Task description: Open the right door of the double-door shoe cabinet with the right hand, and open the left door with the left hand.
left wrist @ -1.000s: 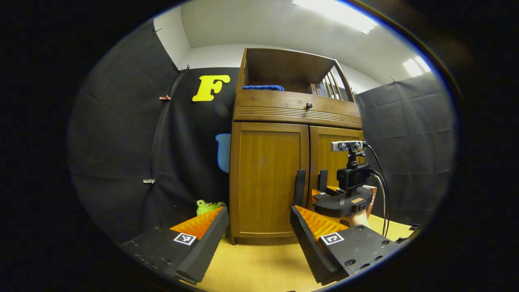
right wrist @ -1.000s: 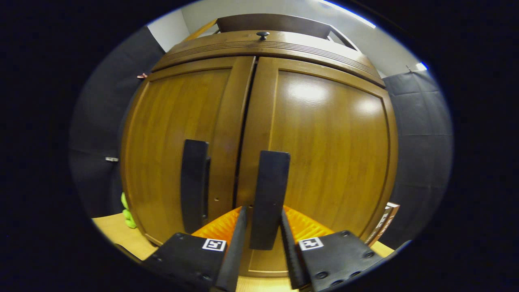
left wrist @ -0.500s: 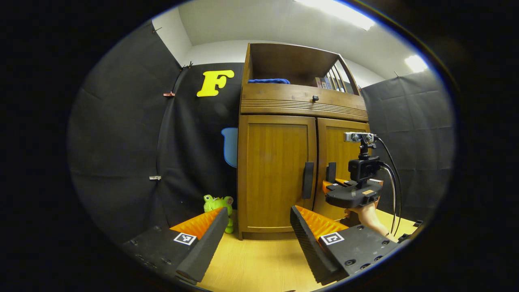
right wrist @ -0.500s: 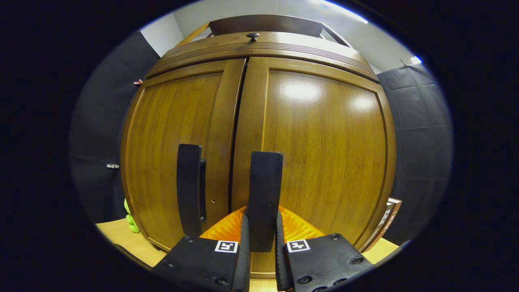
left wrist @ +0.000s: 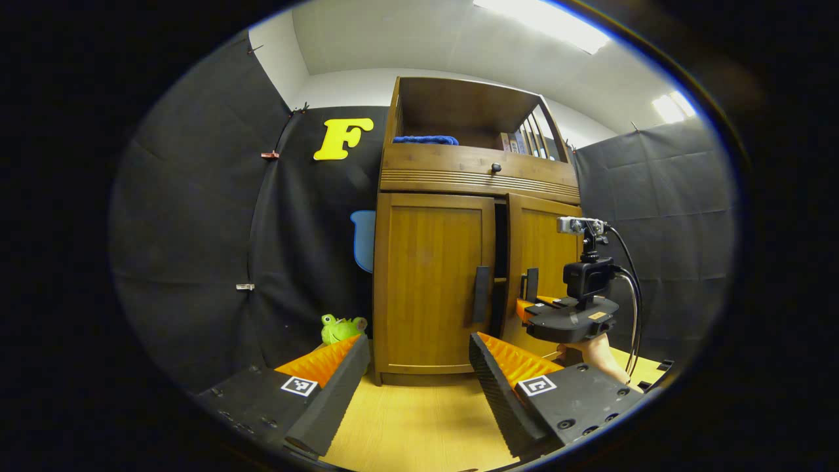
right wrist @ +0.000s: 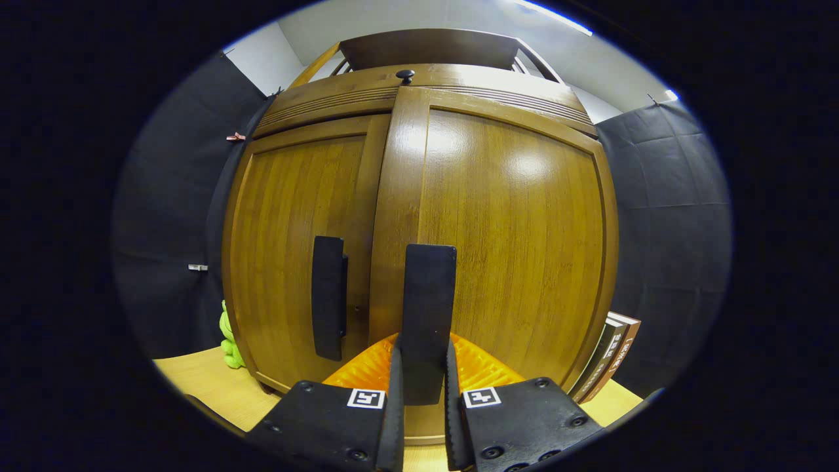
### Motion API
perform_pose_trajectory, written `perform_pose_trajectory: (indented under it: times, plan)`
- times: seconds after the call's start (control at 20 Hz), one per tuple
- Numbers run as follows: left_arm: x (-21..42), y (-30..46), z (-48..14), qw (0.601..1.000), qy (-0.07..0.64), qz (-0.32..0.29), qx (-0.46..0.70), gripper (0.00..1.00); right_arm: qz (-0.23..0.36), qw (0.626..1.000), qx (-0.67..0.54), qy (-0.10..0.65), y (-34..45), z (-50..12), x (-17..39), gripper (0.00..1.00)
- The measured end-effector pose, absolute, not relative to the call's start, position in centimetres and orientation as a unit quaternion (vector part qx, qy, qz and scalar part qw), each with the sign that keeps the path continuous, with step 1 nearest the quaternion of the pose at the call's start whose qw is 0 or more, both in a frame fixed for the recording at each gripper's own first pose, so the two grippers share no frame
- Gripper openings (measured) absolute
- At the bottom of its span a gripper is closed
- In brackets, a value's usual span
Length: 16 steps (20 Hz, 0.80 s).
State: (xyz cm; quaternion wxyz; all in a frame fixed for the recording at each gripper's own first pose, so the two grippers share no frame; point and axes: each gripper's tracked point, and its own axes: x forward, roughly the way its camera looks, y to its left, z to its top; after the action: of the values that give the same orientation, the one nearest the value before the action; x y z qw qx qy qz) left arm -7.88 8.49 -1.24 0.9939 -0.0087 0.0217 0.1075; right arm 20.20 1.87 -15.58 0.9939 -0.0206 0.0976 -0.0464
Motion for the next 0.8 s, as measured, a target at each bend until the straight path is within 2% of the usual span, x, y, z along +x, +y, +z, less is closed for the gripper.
perform_pose_trajectory:
  times: [0.25,0.3,0.6,0.75,0.8]
  plan:
    - [-7.5,6.6,-0.8,0.996,0.013,0.091,-0.009,0.95,-0.029,0.995,-0.023,0.098,1.4,-14.8,17.7,0.29]
    - [-7.3,6.2,-0.9,0.996,0.012,0.086,-0.009,0.95,-0.026,0.995,-0.021,0.097,1.2,-14.6,17.2,0.24]
    - [-5.9,3.3,-1.0,0.998,0.011,0.053,-0.011,0.97,-0.012,0.995,-0.015,0.095,-0.2,-14.0,14.2,0.24]
    - [-5.5,1.9,-1.0,0.999,0.012,0.036,-0.010,0.95,-0.011,0.995,-0.014,0.095,-1.1,-13.6,12.6,0.24]
    - [-5.3,1.6,-1.0,0.999,0.012,0.031,-0.011,0.95,-0.010,0.995,-0.012,0.095,-1.5,-13.4,12.0,0.29]
